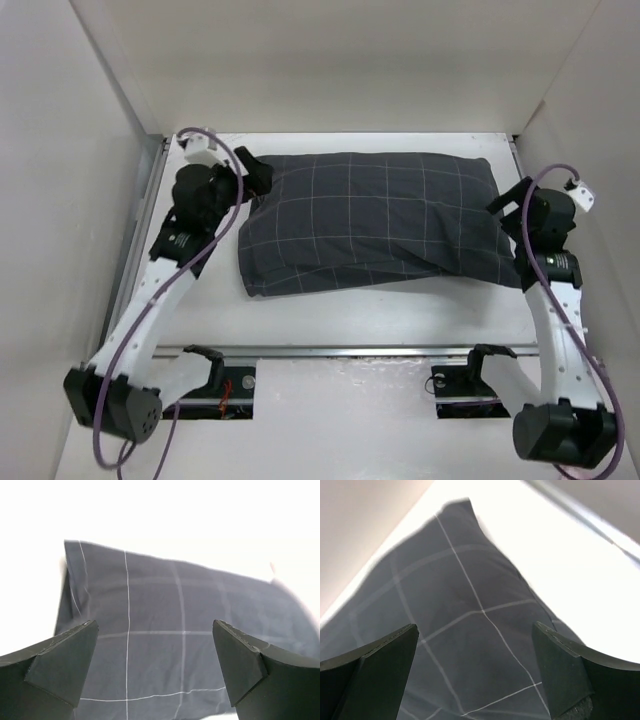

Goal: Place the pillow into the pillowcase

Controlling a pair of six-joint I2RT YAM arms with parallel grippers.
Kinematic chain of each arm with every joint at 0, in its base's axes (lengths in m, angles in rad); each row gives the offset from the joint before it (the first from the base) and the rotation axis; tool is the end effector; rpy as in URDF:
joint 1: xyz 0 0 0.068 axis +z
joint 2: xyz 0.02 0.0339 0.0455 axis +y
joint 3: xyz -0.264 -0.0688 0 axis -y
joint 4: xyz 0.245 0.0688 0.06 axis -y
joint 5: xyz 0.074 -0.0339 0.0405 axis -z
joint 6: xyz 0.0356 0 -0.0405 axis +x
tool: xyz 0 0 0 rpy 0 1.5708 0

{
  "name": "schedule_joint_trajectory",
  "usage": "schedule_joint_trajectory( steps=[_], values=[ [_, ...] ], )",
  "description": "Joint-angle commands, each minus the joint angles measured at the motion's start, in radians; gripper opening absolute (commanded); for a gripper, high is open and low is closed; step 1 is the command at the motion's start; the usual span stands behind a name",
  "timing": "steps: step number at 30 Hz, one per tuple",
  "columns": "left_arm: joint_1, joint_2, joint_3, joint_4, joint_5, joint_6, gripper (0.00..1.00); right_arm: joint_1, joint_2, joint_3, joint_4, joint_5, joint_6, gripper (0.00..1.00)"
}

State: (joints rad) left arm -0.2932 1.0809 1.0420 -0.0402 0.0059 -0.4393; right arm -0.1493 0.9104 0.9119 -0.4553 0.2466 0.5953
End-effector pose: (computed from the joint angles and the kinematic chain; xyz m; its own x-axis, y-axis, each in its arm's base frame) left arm 0.2414 -0.0731 0.3882 -0.1938 -0.3858 -0.9020 0.2345 0.8746 -0.4244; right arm 0.1970 -0.0384 0.3348 -0.1564 0.5734 -0.8042 0.5422 0.7304 0.4154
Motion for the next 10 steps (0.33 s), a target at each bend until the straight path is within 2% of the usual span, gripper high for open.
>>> schedule_joint_trajectory(
  steps=[1,10],
  values=[
    [-0.003,-0.081,-0.011,-0.013,-0.110,-0.012,1.00,-0.001,-0.062,0.042,0.063,0.056,0.003,1.00],
    [-0.003,-0.095,0.000,-0.056,-0.152,-0.030,1.00,-0.001,-0.102,0.024,0.072,0.019,-0.023,1.00]
  ],
)
